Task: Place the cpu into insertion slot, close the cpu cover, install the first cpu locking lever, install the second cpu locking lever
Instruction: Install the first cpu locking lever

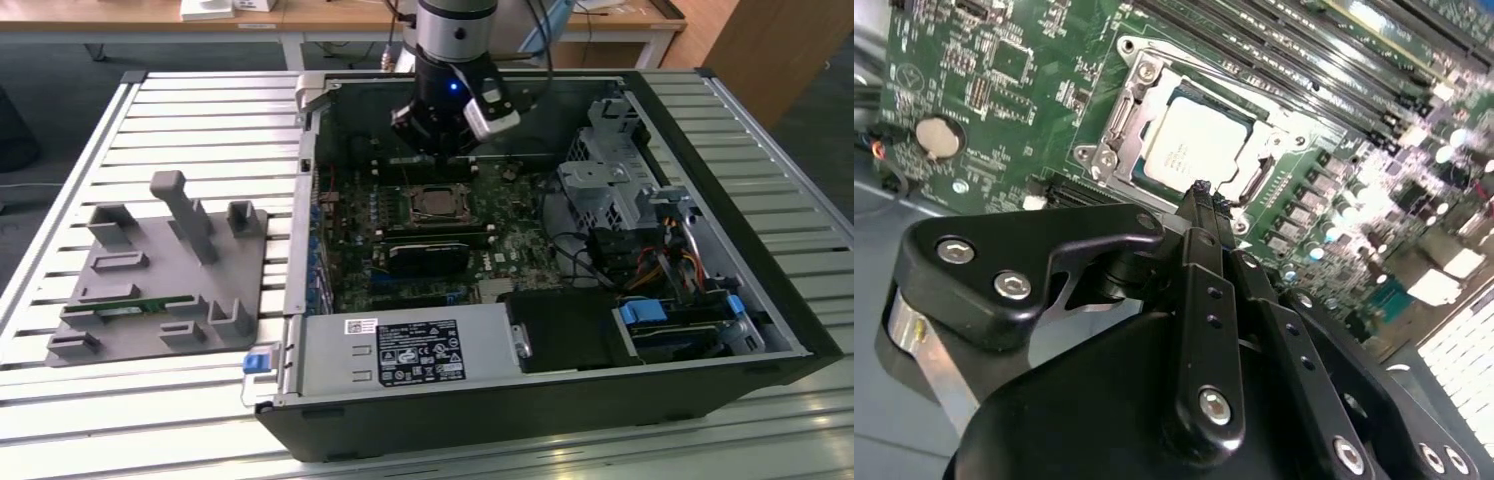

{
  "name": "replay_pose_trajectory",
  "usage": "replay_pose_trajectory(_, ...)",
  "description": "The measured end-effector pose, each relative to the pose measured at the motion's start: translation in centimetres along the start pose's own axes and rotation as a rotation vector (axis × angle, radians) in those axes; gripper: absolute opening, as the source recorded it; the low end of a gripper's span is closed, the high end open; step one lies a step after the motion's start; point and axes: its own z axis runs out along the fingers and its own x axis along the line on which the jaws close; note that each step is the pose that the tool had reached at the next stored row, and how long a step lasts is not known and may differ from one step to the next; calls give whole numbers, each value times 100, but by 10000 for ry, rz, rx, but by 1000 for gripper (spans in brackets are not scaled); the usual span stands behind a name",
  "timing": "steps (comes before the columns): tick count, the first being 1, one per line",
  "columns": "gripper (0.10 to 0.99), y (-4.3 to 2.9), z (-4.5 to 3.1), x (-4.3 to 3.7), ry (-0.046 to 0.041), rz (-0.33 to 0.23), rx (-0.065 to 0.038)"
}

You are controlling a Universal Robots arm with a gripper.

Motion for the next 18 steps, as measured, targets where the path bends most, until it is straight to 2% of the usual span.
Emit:
replay_pose_trajectory(5, 106, 0, 2, 0, 11, -706, 2)
replay_pose_trajectory(11, 106, -2, 3, 46, 7, -754, 1)
replay_pose_trajectory(15, 106, -7, 3, 128, 4, -756, -1)
replay_pose_trajectory(18, 106, -12, 3, 158, 5, -754, 1)
